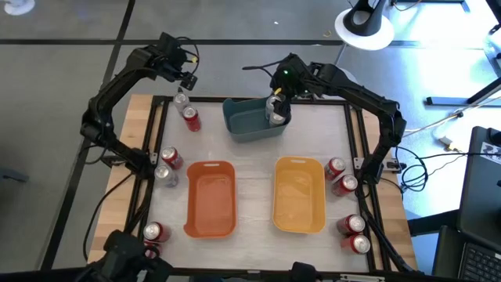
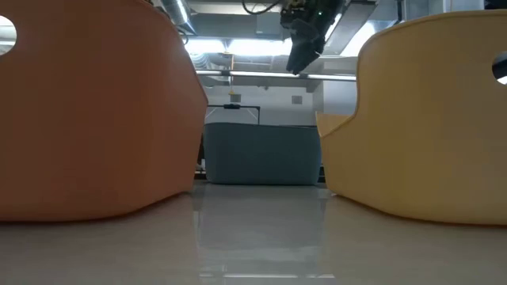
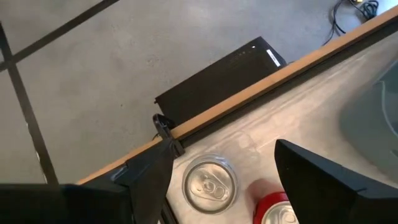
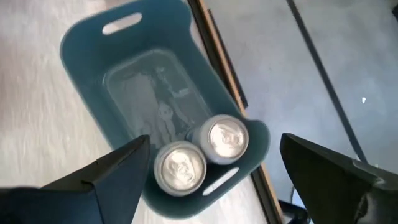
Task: Sort soda cans
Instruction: Put the top blue-white soda can into the green bin
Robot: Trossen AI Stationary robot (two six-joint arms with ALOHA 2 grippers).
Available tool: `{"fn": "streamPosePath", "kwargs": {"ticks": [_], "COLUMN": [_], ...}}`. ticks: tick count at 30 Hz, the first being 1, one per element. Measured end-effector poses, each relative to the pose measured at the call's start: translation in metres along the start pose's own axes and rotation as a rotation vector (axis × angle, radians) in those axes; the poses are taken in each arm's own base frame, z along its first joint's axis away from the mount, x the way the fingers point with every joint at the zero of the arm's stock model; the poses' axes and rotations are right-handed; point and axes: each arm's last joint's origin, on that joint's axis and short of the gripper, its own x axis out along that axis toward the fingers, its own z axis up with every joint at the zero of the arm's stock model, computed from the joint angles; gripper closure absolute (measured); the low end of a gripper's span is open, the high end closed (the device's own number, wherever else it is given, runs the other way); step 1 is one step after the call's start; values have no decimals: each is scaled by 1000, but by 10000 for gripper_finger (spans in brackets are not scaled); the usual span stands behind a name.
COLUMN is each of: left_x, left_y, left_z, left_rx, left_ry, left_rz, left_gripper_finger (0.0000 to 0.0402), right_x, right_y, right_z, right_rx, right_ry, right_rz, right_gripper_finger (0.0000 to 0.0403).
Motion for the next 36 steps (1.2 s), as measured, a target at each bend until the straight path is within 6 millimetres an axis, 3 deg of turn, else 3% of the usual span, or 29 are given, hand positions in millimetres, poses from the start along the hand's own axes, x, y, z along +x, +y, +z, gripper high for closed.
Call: {"fn": "streamPosePath", "kwargs": {"ticks": [5, 9, 16, 22, 36], "left_x": [5, 11, 39, 63, 88], "left_y": [-1, -2, -7, -8, -10], "left_z": [-3, -9, -17, -18, -19], "left_rx": [7, -90, -153, -135, -113], "left_ry": [17, 65, 253, 351, 435], "left_rz": [1, 1, 12, 89, 91], "left_gripper_finger": [134, 135, 133, 133, 133], "right_x": [14, 30, 47, 52, 53], "right_y": [2, 5, 9, 10, 13], "right_z": [-10, -16, -23, -27, -24], "right_rx": [18, 20, 16, 12, -3], "right_ry": [50, 58, 60, 71, 28], "right_rz": [44, 46, 65, 72, 132], "right_gripper_finger": [47, 47, 47, 47, 47]}}
